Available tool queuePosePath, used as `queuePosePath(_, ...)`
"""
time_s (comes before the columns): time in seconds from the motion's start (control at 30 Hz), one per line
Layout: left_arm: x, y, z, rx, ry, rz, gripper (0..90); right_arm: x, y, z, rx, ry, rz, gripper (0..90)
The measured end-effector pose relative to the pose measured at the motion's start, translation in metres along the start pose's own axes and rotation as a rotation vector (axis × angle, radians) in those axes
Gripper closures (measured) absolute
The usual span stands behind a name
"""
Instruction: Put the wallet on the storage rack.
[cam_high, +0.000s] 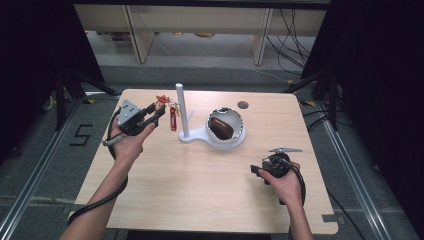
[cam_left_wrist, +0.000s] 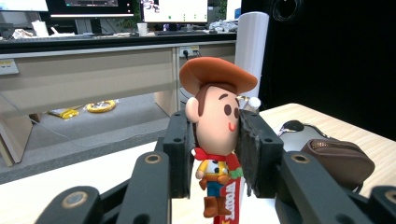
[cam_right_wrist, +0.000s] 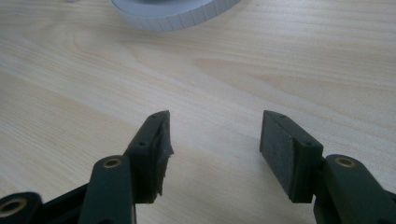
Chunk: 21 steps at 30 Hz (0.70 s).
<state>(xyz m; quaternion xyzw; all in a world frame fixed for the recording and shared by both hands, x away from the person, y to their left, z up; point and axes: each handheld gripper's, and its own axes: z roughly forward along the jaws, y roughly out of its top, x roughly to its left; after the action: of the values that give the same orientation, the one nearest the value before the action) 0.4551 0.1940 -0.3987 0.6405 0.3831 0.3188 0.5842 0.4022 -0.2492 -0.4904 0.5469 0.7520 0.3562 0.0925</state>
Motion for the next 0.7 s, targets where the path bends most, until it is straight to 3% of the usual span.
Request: queuePosePath(0.7,0.006,-0.02,0.003,0.063,0.014,-0.002,65.9,0.0,0.0,0.0,0.001,-0.002,0.015,44.1)
